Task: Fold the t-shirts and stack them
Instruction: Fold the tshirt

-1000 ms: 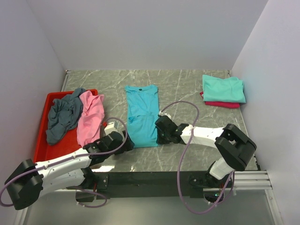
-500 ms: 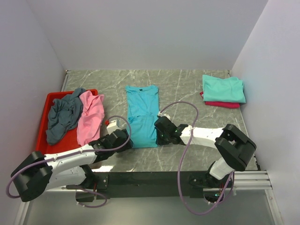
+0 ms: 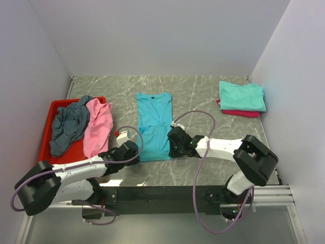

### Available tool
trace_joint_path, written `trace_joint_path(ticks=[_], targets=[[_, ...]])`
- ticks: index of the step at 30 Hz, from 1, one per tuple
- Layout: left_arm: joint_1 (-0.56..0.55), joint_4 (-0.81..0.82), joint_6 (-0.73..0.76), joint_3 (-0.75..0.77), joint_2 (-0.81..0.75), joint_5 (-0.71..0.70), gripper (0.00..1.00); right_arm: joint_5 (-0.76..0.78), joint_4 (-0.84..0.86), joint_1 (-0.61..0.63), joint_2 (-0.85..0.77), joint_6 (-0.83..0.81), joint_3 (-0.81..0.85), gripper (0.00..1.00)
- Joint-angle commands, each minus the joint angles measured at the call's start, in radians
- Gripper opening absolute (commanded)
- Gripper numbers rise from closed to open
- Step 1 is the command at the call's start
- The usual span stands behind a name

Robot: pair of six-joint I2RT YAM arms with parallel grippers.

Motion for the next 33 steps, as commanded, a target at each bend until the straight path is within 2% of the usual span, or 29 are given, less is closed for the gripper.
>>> trace_joint_path(ticks=[1, 8, 12, 18, 24, 33], targets=[[0.000, -0.081, -0.007, -0.026, 0.010, 0.035, 0.01, 0.010, -0.071, 0.013, 0.000, 0.003, -0.032, 0.03], [-0.008, -0.085, -0.007, -0.019, 0.021, 0.037, 0.00, 0.011, -0.073, 0.014, -0.013, 0.004, -0.032, 0.02], [-0.022, -0.117, 0.007, -0.005, -0.030, 0.026, 0.00, 0.016, -0.094, 0.014, -0.041, 0.004, -0.037, 0.01], [-0.060, -0.156, 0.041, 0.007, -0.105, 0.115, 0.00, 0.013, -0.174, 0.042, -0.113, 0.003, -0.046, 0.00], [-0.163, -0.222, 0.015, 0.017, -0.145, 0.152, 0.00, 0.011, -0.267, 0.127, -0.188, 0.043, -0.081, 0.00], [-0.285, -0.268, -0.001, 0.040, -0.212, 0.282, 0.00, -0.097, -0.454, 0.265, -0.372, 0.086, -0.100, 0.00]])
